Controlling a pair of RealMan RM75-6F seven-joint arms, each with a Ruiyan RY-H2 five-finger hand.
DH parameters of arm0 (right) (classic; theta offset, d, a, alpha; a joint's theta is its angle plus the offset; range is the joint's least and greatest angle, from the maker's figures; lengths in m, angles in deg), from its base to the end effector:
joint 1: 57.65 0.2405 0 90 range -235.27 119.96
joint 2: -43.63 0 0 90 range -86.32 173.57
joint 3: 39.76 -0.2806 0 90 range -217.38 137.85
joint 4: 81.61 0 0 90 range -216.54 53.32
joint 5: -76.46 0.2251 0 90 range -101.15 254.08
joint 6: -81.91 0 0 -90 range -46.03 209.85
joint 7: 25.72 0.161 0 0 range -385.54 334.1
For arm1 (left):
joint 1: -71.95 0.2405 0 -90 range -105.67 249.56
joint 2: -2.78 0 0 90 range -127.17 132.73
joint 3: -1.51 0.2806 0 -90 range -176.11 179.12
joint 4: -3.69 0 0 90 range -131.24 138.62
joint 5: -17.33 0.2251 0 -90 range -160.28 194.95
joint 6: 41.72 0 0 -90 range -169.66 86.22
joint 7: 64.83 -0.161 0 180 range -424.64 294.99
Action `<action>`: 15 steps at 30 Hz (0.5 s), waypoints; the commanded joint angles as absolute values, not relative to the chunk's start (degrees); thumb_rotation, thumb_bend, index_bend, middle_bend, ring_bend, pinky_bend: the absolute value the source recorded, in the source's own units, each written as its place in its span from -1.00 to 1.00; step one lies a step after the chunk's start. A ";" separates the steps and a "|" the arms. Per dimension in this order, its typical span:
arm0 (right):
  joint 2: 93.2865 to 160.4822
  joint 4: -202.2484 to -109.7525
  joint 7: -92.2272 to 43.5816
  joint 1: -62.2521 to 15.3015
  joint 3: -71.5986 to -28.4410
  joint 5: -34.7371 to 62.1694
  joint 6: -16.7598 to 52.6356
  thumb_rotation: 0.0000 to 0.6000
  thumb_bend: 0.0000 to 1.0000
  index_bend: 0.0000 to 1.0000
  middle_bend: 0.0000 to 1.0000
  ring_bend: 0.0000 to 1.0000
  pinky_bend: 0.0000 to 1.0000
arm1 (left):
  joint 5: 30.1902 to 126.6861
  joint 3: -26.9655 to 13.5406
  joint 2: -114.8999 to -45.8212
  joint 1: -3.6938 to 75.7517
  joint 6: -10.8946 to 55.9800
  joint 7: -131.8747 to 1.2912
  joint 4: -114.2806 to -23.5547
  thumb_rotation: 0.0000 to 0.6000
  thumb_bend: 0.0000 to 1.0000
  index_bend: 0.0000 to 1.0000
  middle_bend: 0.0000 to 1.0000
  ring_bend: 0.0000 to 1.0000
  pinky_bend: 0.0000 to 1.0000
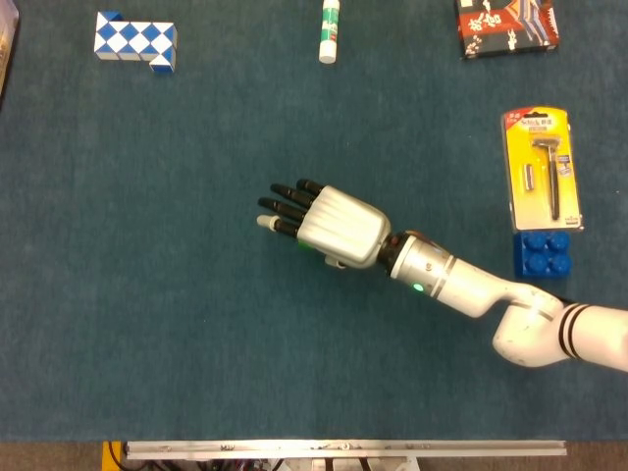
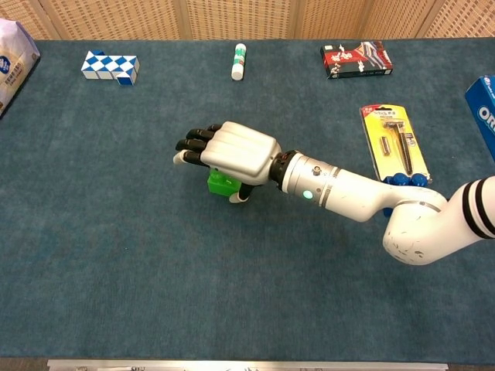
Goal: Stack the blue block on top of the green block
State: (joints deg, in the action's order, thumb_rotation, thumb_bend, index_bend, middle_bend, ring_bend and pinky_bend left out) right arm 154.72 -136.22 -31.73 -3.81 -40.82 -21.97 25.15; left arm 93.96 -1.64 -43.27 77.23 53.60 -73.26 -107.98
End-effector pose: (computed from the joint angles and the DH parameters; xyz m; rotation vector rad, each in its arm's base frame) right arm -0.0779 -0.3406 -0.1666 2.3867 -0.3040 1.1226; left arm -0.3239 0.1380 0.2612 -1.1139 -0.8322 -0.6786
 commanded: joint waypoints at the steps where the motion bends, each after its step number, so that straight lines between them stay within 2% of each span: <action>1: 154.51 -135.93 -32.04 -3.91 -40.94 -21.74 24.98 1.00 -1.00 -0.62 -0.72 -0.78 -0.48 | 94.12 -1.58 -43.24 77.27 53.56 -73.18 -107.99 1.00 -0.61 -0.56 -0.96 -1.00 -0.86; 15: 150.77 -137.63 -32.93 -5.74 -40.12 -20.99 23.19 1.00 -1.00 -0.62 -0.72 -0.78 -0.48 | 93.94 -1.63 -43.32 77.06 52.67 -73.48 -107.83 1.00 -0.61 -0.56 -0.96 -1.00 -0.85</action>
